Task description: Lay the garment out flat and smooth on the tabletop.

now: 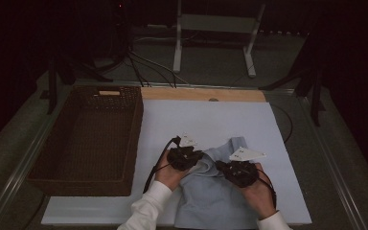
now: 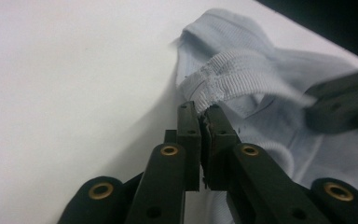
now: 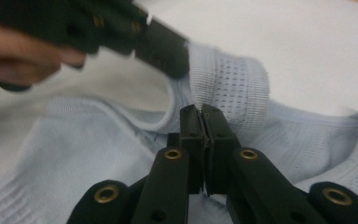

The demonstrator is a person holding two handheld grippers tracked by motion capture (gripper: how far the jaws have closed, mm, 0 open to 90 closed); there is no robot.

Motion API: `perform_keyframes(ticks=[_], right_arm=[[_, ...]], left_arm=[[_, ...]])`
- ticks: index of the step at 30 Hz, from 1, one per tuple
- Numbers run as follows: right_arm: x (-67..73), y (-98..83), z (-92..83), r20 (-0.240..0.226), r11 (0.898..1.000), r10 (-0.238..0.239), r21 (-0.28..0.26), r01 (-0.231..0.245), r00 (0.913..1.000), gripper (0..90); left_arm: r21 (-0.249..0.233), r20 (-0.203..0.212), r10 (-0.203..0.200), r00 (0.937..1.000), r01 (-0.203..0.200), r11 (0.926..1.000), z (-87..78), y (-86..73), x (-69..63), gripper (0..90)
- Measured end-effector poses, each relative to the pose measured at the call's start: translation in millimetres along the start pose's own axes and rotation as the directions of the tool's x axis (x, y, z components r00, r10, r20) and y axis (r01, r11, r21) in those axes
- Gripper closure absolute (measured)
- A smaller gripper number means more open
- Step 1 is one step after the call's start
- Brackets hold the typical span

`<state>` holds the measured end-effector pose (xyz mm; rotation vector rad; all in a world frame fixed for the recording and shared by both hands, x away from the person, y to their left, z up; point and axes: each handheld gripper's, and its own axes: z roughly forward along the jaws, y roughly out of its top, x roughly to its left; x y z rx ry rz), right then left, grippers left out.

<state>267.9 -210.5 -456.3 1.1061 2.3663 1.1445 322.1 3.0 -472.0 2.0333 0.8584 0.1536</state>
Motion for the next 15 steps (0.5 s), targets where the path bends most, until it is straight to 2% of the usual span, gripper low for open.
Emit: perform_keyframes(ticks=[2,3,4,5,8,12,15], right_arm=[[3.3,-2.0,3.6,0.004,1.000,-0.020,0.020,0.020,0.9998,88.2],[3.3,-2.0,3.6,0.004,1.000,-0.020,0.020,0.020,0.9998,88.2],[6.4,-3.2,7.7,-0.007,0.999,-0.034,0.031,0.035,0.9994,88.2],[7.5,-3.3,9.0,-0.010,0.999,-0.033,0.033,0.034,0.9994,88.2],[9.6,-2.9,12.5,-0.024,0.999,-0.030,0.033,0.031,0.9993,88.2],[9.7,-2.9,12.7,-0.026,0.999,-0.029,0.033,0.030,0.9992,88.3],[9.0,-3.4,12.3,-0.032,0.999,-0.023,0.035,0.024,0.9992,88.3]], left_arm=[[-0.024,0.035,-0.027,0.9990,0.028,0.9993,-3.6,1.1,-0.1,88.1],[-0.024,0.035,-0.027,0.9990,0.028,0.9993,-3.6,1.1,-0.1,88.2],[-0.048,0.072,-0.050,0.9962,0.053,0.9974,-7.5,2.8,-0.3,88.1],[-0.060,0.089,-0.056,0.9945,0.062,0.9963,-8.9,3.5,-0.6,88.0],[-0.064,0.096,-0.061,0.9935,0.067,0.9957,-10.2,3.5,-1.2,84.6],[-0.074,0.125,-0.082,0.9887,0.092,0.9930,-14.4,1.3,1.8,61.2],[-0.098,0.140,-0.092,0.9858,0.106,0.9895,-19.2,1.8,3.0,49.2]])
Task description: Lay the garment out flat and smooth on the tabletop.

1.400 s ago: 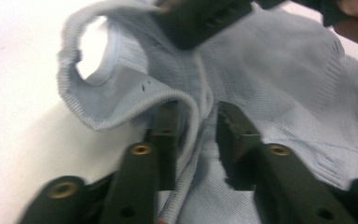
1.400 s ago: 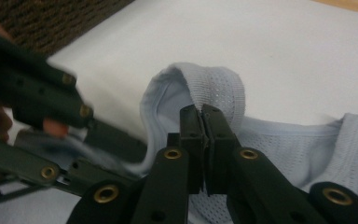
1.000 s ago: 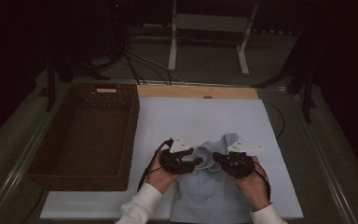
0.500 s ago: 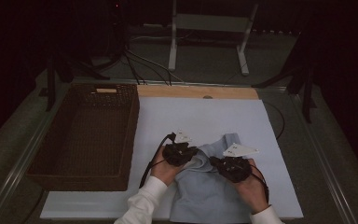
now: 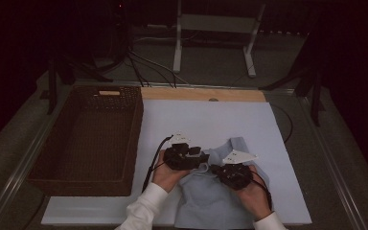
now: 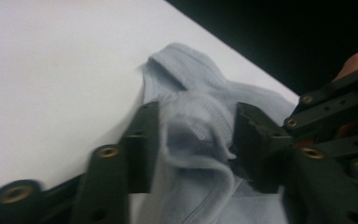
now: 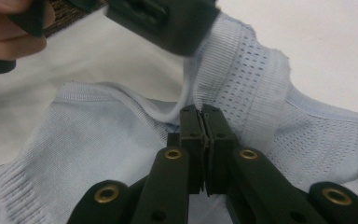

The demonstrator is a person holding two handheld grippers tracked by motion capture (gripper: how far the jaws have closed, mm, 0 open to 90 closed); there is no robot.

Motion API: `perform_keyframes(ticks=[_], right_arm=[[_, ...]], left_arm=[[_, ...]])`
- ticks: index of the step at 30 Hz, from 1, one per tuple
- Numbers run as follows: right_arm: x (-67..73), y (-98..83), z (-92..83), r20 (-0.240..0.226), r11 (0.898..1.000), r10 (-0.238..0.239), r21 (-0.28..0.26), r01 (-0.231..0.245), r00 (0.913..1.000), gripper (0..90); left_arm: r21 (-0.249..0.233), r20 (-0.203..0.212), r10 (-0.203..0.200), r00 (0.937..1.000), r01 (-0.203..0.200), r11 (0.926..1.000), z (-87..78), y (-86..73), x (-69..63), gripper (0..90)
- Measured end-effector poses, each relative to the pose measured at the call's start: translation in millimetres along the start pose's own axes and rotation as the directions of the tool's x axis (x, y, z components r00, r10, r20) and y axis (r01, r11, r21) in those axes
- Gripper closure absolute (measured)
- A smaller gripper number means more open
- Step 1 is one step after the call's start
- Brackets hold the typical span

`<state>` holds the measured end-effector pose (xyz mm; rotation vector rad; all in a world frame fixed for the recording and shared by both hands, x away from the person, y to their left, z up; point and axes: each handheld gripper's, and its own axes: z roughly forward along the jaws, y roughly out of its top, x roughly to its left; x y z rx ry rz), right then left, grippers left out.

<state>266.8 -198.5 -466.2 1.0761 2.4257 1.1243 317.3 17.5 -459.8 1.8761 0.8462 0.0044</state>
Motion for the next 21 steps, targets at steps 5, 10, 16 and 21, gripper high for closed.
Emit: perform_keyframes(ticks=[5,10,16,21], right_arm=[[2.2,0.5,1.2,-0.001,1.000,-0.010,-0.002,0.010,0.9999,88.3],[3.6,0.6,1.4,-0.003,1.000,-0.016,-0.002,0.016,0.9999,88.3],[3.7,0.3,-0.5,-0.003,1.000,-0.019,-0.009,0.018,0.9998,88.3],[4.2,0.3,-1.2,-0.001,1.000,-0.015,-0.012,0.015,0.9999,88.3]], left_arm=[[0.001,-0.003,-0.058,0.9983,0.058,0.9983,6.0,2.8,5.2,30.4],[0.030,-0.012,-0.104,0.9945,0.104,0.9941,17.1,1.7,9.6,22.0],[0.059,-0.033,-0.136,0.9902,0.138,0.9887,24.0,0.4,11.3,25.6],[0.071,0.020,-0.155,0.9877,0.154,0.9856,24.9,1.6,12.3,59.5]])
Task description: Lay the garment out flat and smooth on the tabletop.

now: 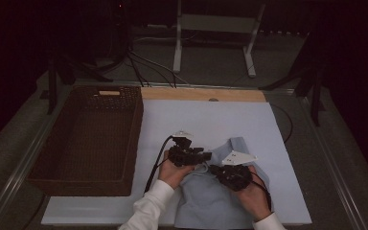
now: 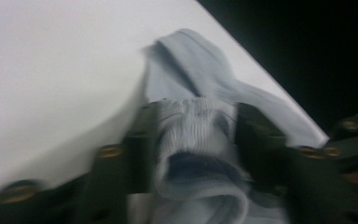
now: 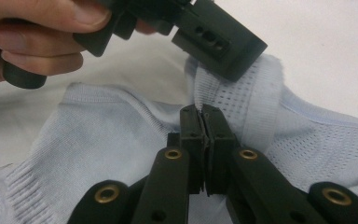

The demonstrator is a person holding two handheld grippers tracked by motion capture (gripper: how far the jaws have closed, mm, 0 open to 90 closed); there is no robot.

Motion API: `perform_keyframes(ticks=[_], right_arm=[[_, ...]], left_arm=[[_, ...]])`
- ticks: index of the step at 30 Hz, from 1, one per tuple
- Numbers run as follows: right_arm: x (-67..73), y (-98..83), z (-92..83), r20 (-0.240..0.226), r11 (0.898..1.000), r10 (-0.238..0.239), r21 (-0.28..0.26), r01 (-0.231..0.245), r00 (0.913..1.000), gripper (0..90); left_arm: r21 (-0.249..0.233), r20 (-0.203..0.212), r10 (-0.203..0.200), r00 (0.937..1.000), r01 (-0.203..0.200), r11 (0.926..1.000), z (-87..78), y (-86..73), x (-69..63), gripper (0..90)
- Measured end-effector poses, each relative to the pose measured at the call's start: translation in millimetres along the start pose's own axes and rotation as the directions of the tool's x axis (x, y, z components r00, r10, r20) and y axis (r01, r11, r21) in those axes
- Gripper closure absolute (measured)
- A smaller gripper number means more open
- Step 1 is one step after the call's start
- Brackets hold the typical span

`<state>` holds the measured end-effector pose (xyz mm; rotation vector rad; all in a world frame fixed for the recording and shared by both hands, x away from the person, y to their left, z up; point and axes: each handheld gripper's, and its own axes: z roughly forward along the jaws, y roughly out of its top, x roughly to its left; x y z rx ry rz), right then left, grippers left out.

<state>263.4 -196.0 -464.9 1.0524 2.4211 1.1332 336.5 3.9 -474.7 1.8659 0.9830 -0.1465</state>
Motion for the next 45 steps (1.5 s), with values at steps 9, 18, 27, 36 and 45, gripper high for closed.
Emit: perform_keyframes(ticks=[9,18,27,36,45], right_arm=[[-2.1,0.6,-4.3,0.004,1.000,0.010,-0.029,-0.010,0.9999,62.5],[-20.4,-5.9,-23.9,0.066,0.997,0.051,-0.065,-0.046,0.9965,41.0],[-39.6,-16.6,-41.5,0.130,0.994,0.089,-0.067,-0.081,0.9875,33.8],[-55.5,-27.1,-54.9,0.168,0.990,0.128,-0.075,-0.116,0.9775,33.6],[-61.4,-31.2,-59.9,0.181,0.988,0.141,-0.080,-0.128,0.9733,33.6]], left_arm=[[-0.041,-0.040,0.065,0.9971,-0.067,0.9970,-4.0,17.3,-8.7,82.9],[-0.058,-0.083,0.073,0.9939,-0.078,0.9953,-11.5,28.9,0.1,83.1],[-0.059,-0.125,0.071,0.9896,-0.079,0.9951,-14.9,33.9,15.0,83.1],[-0.074,-0.158,0.045,0.9864,-0.057,0.9956,-19.4,42.4,32.2,83.1],[-0.078,-0.217,0.033,0.9756,-0.051,0.9957,-21.8,54.2,47.1,83.5]])
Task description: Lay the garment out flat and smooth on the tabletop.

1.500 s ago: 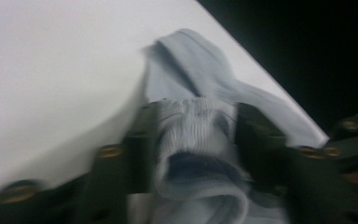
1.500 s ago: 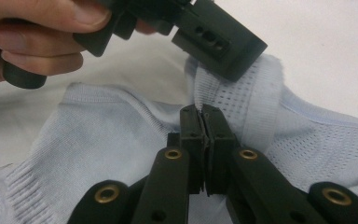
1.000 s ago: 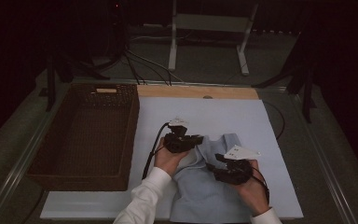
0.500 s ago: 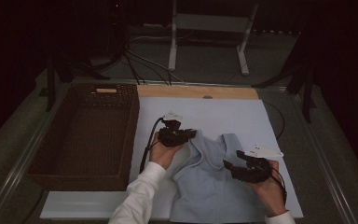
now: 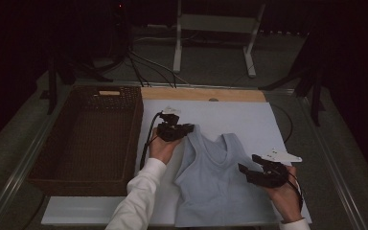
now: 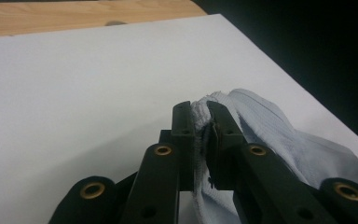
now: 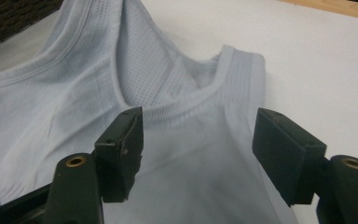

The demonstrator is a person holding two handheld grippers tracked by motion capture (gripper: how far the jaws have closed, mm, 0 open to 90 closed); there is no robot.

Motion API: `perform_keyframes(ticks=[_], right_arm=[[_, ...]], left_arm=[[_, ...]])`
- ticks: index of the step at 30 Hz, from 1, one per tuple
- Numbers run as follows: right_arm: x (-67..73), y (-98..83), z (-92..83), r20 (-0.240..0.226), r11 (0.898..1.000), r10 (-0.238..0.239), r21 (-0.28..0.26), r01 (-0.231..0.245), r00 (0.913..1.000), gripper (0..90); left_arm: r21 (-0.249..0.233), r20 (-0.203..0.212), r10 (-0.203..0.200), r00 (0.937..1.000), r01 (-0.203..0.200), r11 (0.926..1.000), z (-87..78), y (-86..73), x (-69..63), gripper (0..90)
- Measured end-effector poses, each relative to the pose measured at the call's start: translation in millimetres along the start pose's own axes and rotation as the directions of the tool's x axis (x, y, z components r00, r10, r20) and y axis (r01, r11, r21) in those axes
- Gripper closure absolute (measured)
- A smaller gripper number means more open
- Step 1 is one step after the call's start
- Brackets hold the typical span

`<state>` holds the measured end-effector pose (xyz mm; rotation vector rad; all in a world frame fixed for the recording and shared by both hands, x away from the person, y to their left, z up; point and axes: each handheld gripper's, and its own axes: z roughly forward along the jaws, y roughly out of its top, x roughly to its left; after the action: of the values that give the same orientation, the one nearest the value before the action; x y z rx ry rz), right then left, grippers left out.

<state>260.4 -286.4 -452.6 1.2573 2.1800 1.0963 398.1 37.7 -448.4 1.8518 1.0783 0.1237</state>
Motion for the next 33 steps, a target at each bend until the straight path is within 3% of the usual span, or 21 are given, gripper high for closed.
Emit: perform_keyframes(ticks=[3,6,10,11,14,16,19,24,33], right_arm=[[-0.8,-0.3,-0.7,0.001,1.000,0.003,-0.002,-0.003,1.0000,33.7],[-1.5,-0.7,-1.1,0.002,1.000,0.007,-0.003,-0.007,1.0000,33.8],[-1.9,-1.3,-1.2,0.004,1.000,0.010,-0.004,-0.010,0.9999,33.8],[-2.1,-1.5,-1.2,0.004,1.000,0.010,-0.004,-0.010,0.9999,33.8],[-3.1,-1.9,-1.5,0.004,1.000,0.011,-0.004,-0.011,0.9999,33.7],[-4.2,-2.3,-2.1,0.006,1.000,0.013,-0.004,-0.013,0.9999,33.3],[-6.4,-3.1,-3.2,0.016,1.000,0.019,-0.003,-0.019,0.9997,32.2],[-11.9,-5.3,-4.8,0.035,1.000,0.023,0.000,-0.023,0.9991,31.3],[-24.8,-9.4,-5.4,0.066,0.999,0.039,0.011,-0.039,0.9971,29.4]], left_arm=[[0.001,-0.018,-0.003,0.9998,0.003,1.0000,1.4,2.7,2.9,83.7],[0.008,-0.080,0.005,0.9968,-0.004,1.0000,4.8,9.0,8.7,83.8],[-0.014,-0.145,-0.031,0.9889,0.029,0.9995,5.3,13.1,14.9,82.6],[-0.017,-0.157,-0.039,0.9868,0.036,0.9992,5.2,12.6,15.5,77.7],[-0.020,-0.185,-0.047,0.9817,0.044,0.9988,3.7,8.9,13.6,51.4],[-0.026,-0.192,-0.039,0.9806,0.035,0.9991,1.4,4.9,10.4,38.3],[-0.032,-0.176,-0.031,0.9839,0.026,0.9992,-3.8,-1.7,3.5,31.1],[-0.024,-0.152,0.029,0.9879,-0.033,0.9992,-12.4,-14.0,-14.8,29.7],[-0.035,-0.119,0.083,0.9894,-0.088,0.9955,-27.6,-32.2,-38.2,29.7]])
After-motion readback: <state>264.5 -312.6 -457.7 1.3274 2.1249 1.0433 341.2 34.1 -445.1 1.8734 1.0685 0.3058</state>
